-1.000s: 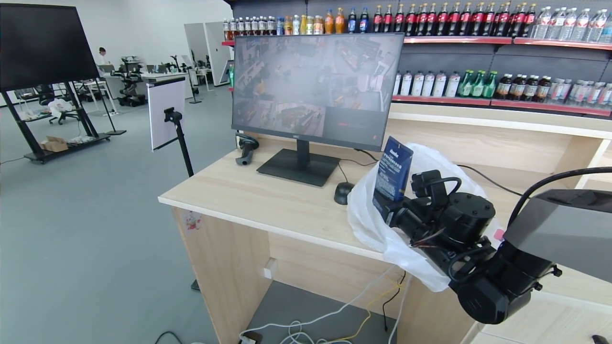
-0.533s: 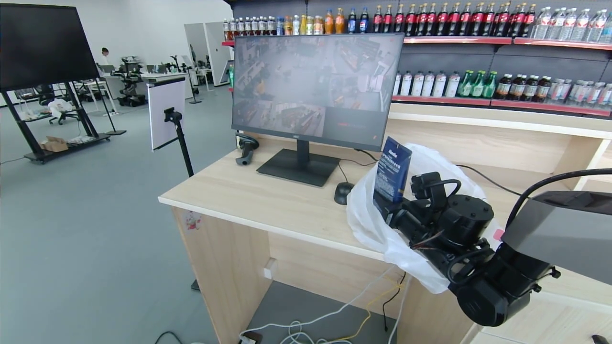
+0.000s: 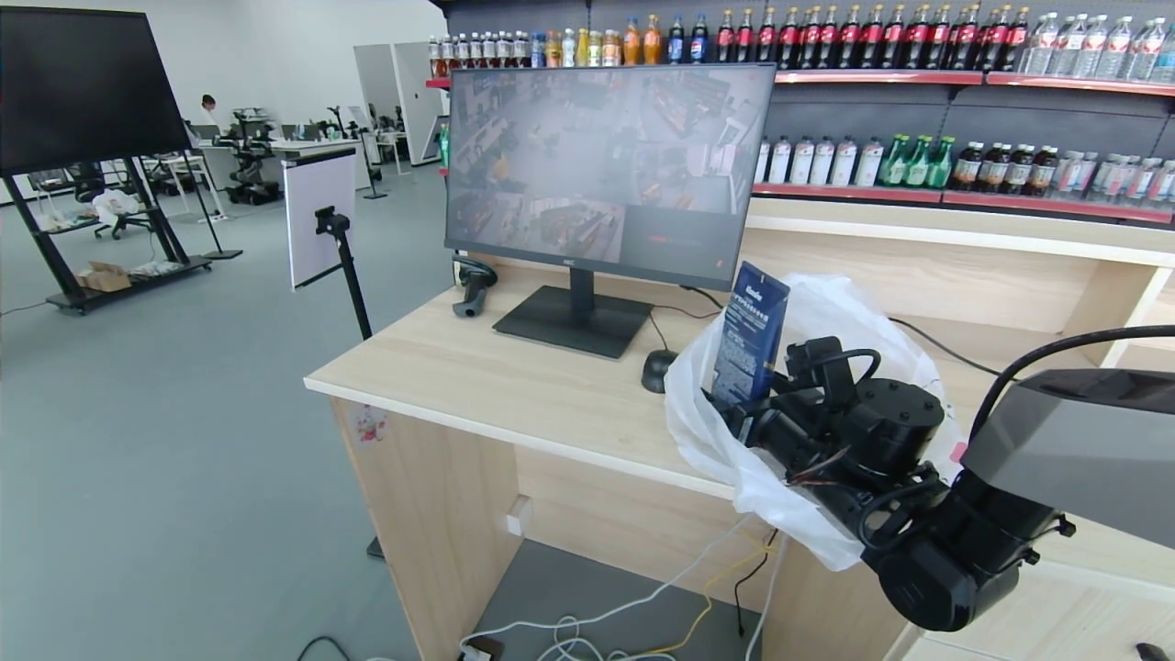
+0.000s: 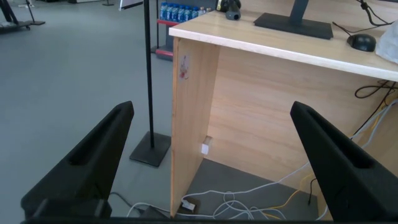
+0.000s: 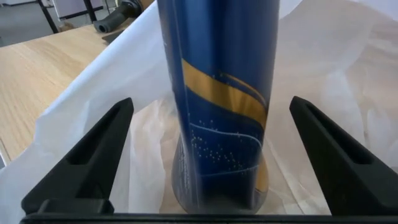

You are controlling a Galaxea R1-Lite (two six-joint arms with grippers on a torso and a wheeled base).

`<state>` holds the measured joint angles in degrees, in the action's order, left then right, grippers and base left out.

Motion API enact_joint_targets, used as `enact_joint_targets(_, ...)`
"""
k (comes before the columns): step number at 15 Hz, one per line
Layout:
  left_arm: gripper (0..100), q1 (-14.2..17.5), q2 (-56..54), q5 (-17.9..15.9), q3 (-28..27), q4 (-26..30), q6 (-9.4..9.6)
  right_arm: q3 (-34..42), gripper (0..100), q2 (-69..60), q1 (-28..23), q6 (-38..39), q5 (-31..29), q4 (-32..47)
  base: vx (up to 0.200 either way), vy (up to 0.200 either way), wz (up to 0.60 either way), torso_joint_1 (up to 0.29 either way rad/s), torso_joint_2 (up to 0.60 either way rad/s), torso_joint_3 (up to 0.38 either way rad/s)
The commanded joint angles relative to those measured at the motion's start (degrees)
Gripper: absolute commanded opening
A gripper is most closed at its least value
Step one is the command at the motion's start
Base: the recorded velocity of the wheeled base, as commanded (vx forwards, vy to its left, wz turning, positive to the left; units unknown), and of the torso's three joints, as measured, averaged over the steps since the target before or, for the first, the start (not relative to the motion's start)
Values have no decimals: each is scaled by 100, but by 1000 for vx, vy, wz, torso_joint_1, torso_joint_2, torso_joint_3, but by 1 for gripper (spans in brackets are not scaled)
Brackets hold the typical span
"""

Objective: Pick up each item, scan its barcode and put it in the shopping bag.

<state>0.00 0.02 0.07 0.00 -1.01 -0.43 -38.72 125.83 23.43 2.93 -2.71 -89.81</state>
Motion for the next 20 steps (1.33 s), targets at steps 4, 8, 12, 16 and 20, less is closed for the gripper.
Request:
enact_joint_targets(4,100,-9,-2,1,0,5,-1,286,100,-287,-40,6,-2,-19,0,0,0,0,0,0)
enact_joint_targets(8,100,0,-2,1,0,5,-1,497,100,-612,-23,-3,-2,-19,0,0,0,0,0,0)
enact_joint_targets(12,100,0,-2,1,0,5,-1,804,100,-964,-23,-11,-2,-19,0,0,0,0,0,0)
enact_joint_targets(16,100,0,-2,1,0,13,-1,1297,100,-1500,-49,-11,-2,-19,0,0,0,0,0,0)
enact_joint_targets(20,100,0,-2,1,0,13,-1,1543,100,-1966,-102,-11,-2,-19,0,0,0,0,0,0)
